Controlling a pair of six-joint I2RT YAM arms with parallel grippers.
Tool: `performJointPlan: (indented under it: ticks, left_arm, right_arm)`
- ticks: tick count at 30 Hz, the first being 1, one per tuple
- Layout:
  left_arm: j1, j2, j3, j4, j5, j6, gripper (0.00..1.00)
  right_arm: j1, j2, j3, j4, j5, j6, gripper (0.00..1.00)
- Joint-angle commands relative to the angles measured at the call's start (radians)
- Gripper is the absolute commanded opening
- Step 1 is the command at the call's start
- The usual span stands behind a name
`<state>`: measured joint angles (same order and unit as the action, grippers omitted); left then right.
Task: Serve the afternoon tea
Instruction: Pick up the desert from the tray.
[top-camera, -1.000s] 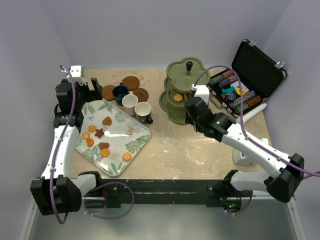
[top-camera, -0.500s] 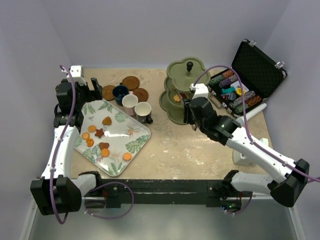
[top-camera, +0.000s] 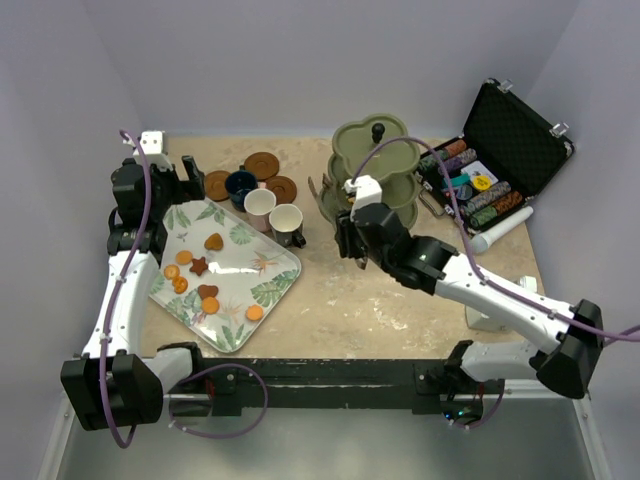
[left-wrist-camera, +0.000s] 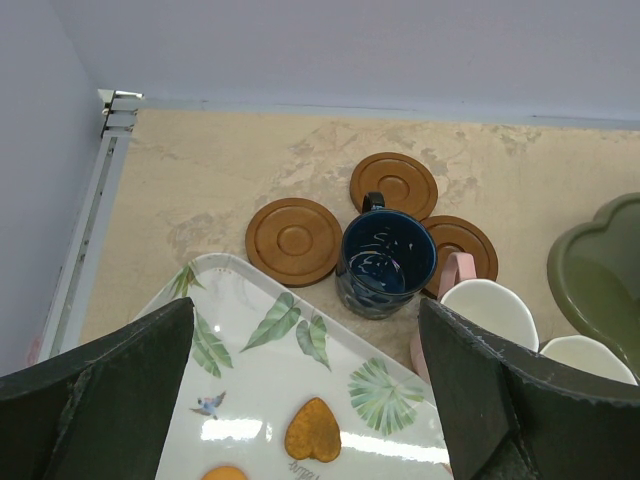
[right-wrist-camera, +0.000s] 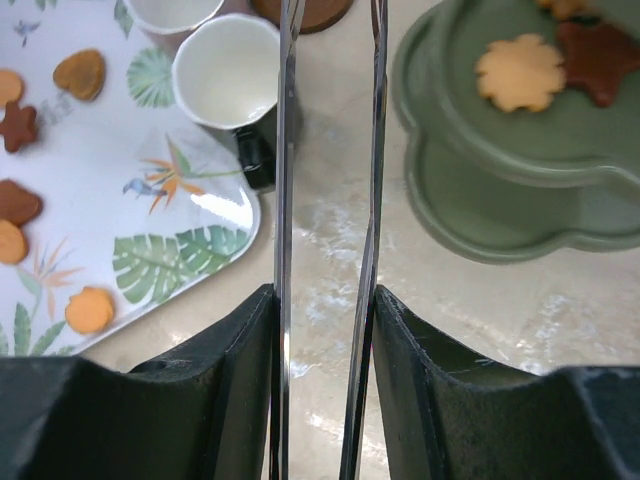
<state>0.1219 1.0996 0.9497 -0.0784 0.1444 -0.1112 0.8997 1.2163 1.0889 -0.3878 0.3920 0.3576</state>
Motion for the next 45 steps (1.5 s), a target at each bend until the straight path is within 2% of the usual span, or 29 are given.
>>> performJointPlan:
  ticks: [1,7,15,29,45]
  left_arm:
    - [-0.005,0.005,-0.003,0.017,-0.002,0.008,0.98]
    - [-0.007,0.005,-0.003,0.019,0.0,0.008,0.98]
    - [-0.007,0.005,-0.002,0.017,-0.003,0.01,0.98]
    - [-0.007,0.008,-0.003,0.016,0.0,0.01,0.99]
    - [-0.008,0.002,-0.002,0.019,0.004,0.008,0.98]
  right_arm:
    - [0.1,0.09,0.063,0.064,0.024,-0.006,0.43]
    - [0.205,0.192,0.13,0.139,0.013,-0.019,0.4]
    - [0.298,0.376,0.247,0.176,0.018,-0.057,0.41]
    - [0.304,0.63,0.376,0.282,-0.108,-0.132,0.48]
    - [0.286,0.759,0.427,0.283,-0.11,-0.132,0.56]
